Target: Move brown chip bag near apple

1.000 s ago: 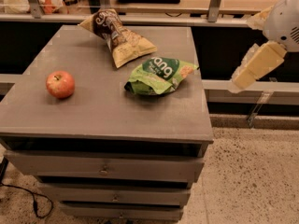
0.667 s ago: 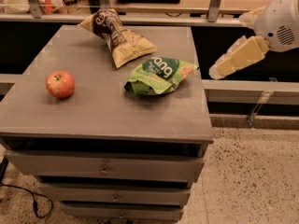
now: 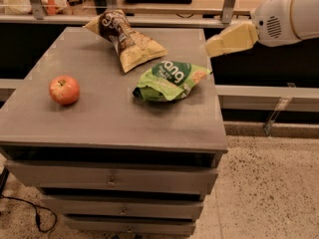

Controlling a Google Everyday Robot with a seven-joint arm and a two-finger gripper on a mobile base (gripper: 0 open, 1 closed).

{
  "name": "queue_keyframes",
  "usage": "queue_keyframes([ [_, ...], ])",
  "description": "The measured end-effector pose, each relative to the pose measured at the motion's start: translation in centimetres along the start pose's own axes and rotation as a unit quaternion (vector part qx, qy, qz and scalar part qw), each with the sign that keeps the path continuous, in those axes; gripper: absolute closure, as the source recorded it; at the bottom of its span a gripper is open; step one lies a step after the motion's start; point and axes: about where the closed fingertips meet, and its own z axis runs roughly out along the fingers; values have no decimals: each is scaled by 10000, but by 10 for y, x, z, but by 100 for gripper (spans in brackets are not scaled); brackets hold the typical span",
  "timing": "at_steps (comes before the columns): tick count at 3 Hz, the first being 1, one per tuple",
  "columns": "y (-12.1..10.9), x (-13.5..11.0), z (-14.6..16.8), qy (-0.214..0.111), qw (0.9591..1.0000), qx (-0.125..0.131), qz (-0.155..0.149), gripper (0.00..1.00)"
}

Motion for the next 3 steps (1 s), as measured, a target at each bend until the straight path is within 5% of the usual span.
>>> queue_keyframes([
  [1, 1, -3, 5, 18, 9997, 27, 260, 0],
  [3, 27, -13, 45, -60, 9997, -190, 156, 0],
])
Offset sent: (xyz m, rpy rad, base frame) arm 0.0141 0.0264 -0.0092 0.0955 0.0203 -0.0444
